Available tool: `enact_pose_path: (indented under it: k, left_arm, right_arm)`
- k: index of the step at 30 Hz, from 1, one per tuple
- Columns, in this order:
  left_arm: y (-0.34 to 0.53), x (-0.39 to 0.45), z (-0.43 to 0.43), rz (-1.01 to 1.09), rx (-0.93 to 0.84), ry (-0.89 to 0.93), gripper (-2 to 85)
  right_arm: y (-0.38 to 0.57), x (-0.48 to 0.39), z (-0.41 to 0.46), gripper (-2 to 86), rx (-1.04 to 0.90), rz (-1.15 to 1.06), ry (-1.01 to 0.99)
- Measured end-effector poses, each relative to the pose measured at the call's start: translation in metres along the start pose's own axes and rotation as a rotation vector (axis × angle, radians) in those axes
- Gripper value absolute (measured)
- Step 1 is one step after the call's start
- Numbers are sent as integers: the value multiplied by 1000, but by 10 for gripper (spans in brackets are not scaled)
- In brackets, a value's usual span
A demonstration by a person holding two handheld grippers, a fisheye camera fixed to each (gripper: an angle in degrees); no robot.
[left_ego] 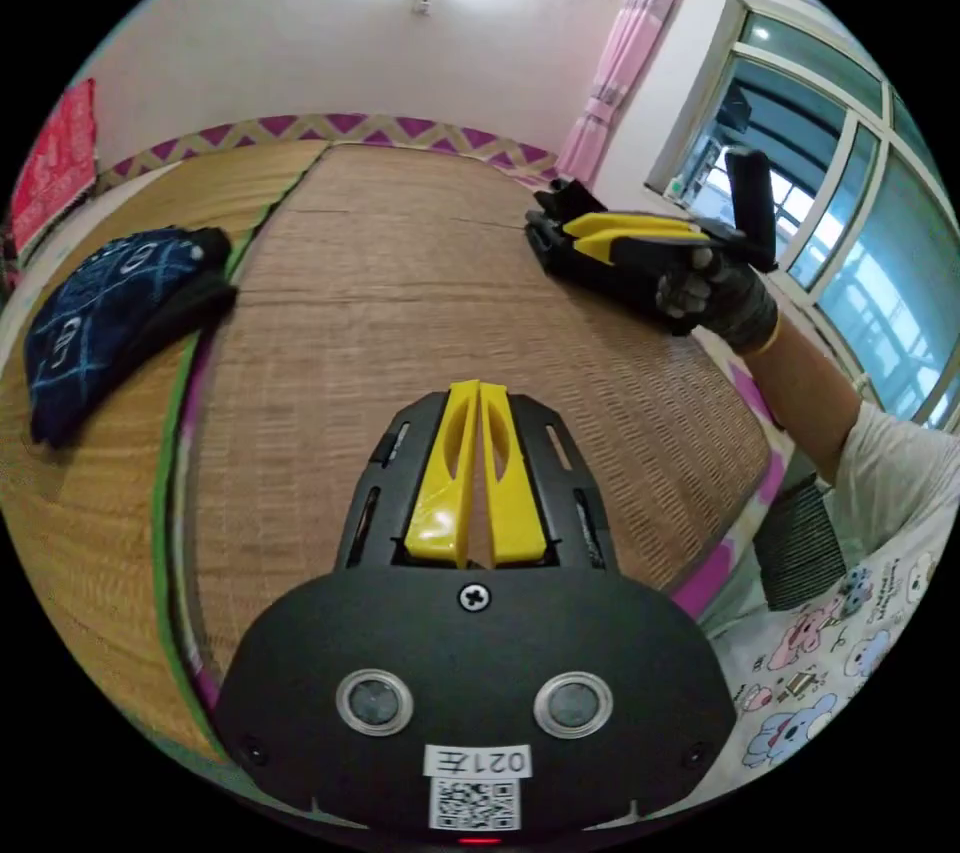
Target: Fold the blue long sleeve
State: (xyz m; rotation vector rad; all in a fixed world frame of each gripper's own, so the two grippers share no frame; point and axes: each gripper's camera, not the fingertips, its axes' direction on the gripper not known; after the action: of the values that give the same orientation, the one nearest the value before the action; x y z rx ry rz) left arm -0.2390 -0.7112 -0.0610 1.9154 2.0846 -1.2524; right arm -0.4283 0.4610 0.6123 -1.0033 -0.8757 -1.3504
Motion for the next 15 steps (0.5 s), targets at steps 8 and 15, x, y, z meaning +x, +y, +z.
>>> enact_pose_path:
  k: [8,15]
  left_arm:
    - [112,-50,-93,-118,5,-206,-9]
    - [169,-88,-139,-227,26,-208,-9]
  right_arm:
    - [-142,-165,185,109,-72,-446,23]
    - [-218,-290,324,128,-89,-761,125]
